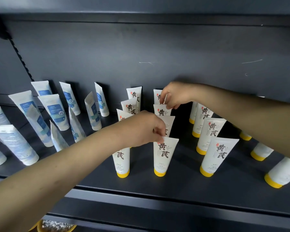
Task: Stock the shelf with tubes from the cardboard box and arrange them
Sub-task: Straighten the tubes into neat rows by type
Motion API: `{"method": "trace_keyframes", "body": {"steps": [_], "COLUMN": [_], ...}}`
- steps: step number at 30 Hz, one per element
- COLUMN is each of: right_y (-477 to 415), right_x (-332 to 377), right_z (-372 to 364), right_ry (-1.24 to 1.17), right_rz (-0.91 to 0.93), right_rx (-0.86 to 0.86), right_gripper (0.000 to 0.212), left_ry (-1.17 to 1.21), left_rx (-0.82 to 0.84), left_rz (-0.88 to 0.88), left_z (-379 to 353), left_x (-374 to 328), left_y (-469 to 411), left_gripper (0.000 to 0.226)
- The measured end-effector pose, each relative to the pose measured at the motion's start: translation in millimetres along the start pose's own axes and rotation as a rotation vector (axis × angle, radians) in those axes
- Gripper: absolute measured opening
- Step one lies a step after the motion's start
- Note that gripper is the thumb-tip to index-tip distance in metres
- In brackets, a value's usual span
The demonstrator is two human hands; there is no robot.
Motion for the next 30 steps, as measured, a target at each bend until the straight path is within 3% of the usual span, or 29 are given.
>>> {"method": "trace_keyframes", "body": {"steps": [10, 17, 30], "right_y": [0.8, -0.1, -4.2], "right_x": [-13.8, -13.1, -17.1], "right_z": [12.1, 6.3, 6.7], "right_ry": [-0.078, 0.093, 0.144], "right_rz": [0.042, 0.097, 0.132], "right_rx": [-0.178, -0.221, -0.236], "right_gripper": [0.015, 0.015, 0.02], "left_ry": [-0.014, -0.029, -0.061], "left_rx": [0.026, 0.02, 0.06], "left_rz": [0.013, 0.007, -0.001], "left_z": [1.1, 1.3, 0.8], "left_x": [-2.4, -3.2, -2.3], "left_y": [1.3, 0.7, -2.2], "left_gripper": [0.004, 0.007, 0.012]}}
Point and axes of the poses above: each hand's wrist, its own y-axis away from the middle knuckle, its own z-axis out of the back of the hand, x = y × z, the point moved 5 cm from there along -y, towards the middle knuckle, and after that the axes turned 4 degrees about z, right-handed, at the moved point
